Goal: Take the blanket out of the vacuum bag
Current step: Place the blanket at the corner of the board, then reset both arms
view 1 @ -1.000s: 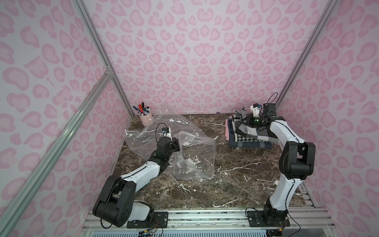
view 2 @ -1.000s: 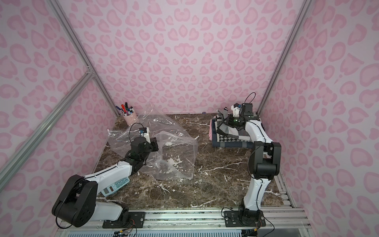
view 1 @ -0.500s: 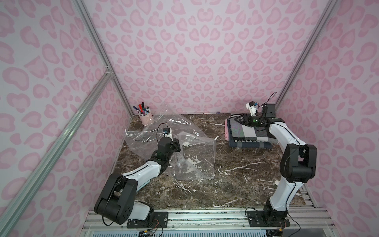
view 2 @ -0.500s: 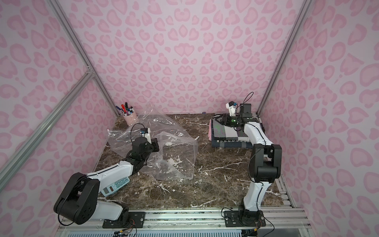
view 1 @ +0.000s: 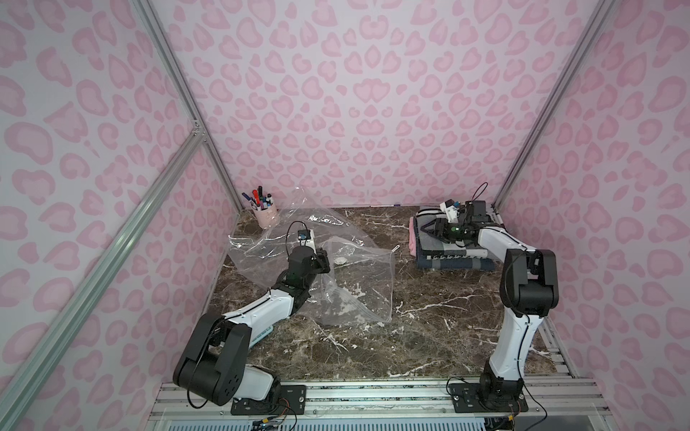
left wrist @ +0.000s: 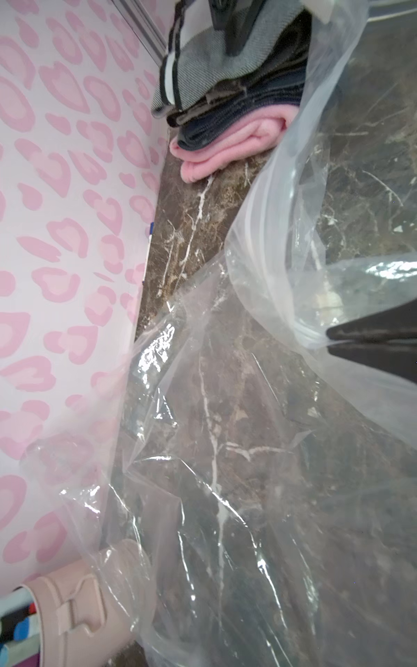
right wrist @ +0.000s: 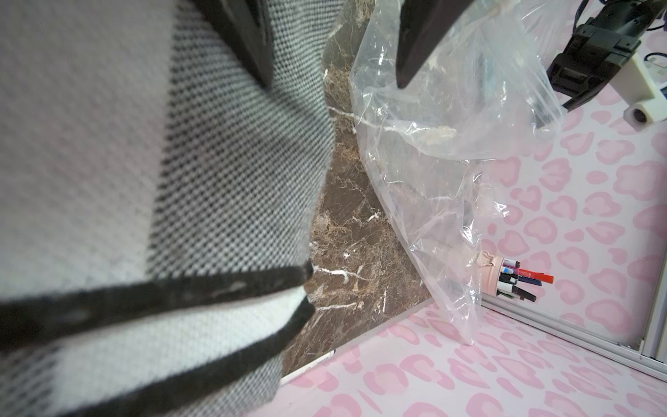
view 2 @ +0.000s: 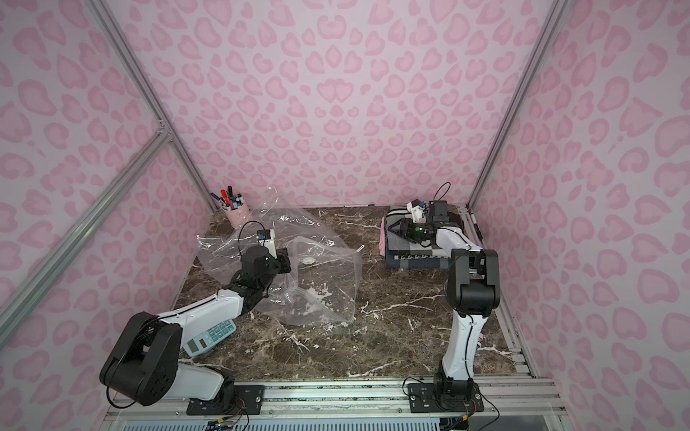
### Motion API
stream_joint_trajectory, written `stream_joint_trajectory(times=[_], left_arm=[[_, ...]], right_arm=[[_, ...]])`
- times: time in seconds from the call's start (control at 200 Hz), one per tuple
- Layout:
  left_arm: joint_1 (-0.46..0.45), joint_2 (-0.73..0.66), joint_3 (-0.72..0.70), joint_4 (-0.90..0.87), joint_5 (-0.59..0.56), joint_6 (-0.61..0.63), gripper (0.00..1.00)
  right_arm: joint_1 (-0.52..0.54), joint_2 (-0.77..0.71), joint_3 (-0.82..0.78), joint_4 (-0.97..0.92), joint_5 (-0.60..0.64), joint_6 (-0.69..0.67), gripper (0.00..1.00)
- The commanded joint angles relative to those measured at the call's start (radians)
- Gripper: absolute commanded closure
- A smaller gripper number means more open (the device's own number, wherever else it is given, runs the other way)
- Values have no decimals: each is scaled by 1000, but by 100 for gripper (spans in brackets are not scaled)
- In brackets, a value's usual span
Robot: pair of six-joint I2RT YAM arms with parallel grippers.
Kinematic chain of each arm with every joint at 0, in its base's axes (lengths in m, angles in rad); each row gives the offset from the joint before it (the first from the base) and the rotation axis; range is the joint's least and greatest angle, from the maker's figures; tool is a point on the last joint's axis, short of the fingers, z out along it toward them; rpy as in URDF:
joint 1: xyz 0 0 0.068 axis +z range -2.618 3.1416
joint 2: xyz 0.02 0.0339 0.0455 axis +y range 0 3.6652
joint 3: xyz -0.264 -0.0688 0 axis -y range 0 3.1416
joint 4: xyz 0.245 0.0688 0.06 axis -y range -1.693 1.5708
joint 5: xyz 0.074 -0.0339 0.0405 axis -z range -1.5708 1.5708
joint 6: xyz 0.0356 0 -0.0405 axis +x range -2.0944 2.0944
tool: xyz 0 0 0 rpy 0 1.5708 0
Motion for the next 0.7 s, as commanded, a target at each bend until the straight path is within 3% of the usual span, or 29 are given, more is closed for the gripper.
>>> stream_joint_trajectory(times=[0.0, 0.245, 0.35, 0.5, 0.535, 0.6, 0.63, 0.65, 0.66, 0.68, 0.695], left_arm=[[-1, 13, 45, 6, 37, 14, 96], [-19, 27, 82, 118, 232, 57, 96], [-29, 63, 107, 153, 350, 100, 96], [-45, 149, 235, 72, 463, 169, 95], [-53, 161, 261, 45, 466, 192, 86], [-61, 151, 290, 34, 472, 236, 49], [-63, 135, 302, -4, 475, 252, 38], [-64, 119, 311, -16, 479, 262, 13], [-65, 110, 317, -23, 481, 267, 7], [-66, 93, 328, -38, 485, 276, 1], [-66, 77, 336, -50, 487, 283, 2]], right_arm=[[3, -56, 11, 3, 33, -11, 44], [13, -358, 15, -41, 137, -39, 43], [2, -493, -52, -29, 209, -28, 44], [-28, -622, -195, 12, 195, 7, 43], [-34, -644, -219, 3, 193, 6, 43], [-47, -682, -257, -31, 201, -8, 43], [-49, -704, -277, -40, 221, -15, 43], [-50, -721, -290, -46, 237, -19, 42], [-51, -729, -297, -48, 246, -22, 42], [-52, -746, -309, -51, 266, -25, 42], [-52, -759, -318, -53, 280, -28, 42]])
